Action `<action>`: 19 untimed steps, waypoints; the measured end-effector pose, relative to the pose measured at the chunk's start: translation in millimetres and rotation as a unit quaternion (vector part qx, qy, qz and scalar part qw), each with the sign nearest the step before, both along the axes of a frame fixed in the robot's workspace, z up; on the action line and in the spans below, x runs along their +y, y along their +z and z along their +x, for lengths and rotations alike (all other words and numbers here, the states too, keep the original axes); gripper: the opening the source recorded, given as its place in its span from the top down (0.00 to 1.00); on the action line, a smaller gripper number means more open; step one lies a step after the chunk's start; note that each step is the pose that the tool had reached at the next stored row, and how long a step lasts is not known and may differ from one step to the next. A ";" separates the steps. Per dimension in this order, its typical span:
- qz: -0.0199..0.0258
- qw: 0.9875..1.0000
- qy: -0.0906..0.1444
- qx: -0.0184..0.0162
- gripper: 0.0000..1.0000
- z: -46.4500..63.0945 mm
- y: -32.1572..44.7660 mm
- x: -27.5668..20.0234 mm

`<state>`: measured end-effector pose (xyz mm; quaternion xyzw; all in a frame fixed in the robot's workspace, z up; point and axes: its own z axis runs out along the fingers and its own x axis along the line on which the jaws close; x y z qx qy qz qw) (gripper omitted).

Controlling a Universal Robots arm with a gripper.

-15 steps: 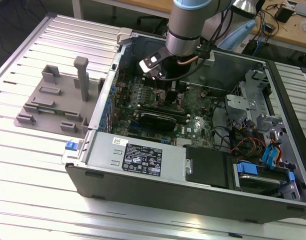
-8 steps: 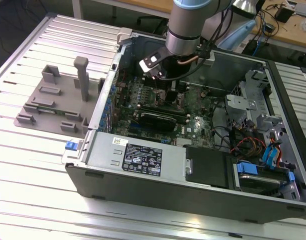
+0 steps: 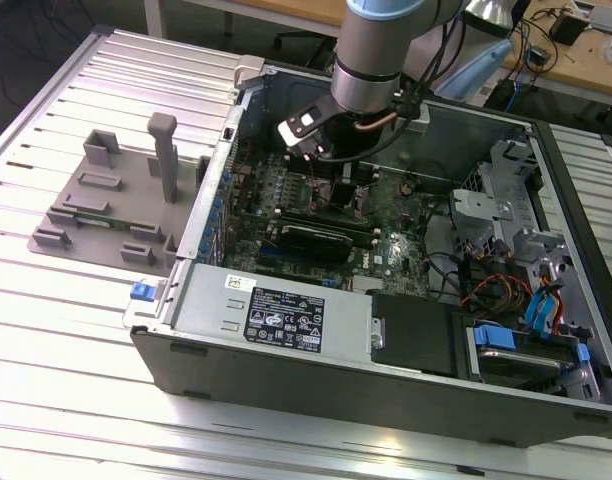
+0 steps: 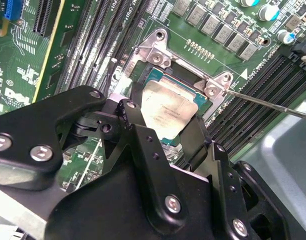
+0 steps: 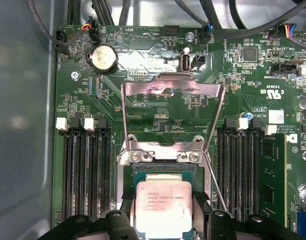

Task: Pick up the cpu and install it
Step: 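Place the cpu into insertion slot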

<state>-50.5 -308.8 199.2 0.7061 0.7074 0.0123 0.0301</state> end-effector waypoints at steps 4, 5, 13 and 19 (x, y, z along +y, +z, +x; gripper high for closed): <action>0.000 1.000 0.000 0.000 0.46 0.4 0.0 -0.7; 0.000 1.000 0.000 0.000 0.46 0.5 0.0 -0.8; 0.000 1.000 0.000 0.000 0.46 0.8 0.0 -1.9; 0.000 1.000 0.000 0.000 0.46 1.9 0.0 -2.3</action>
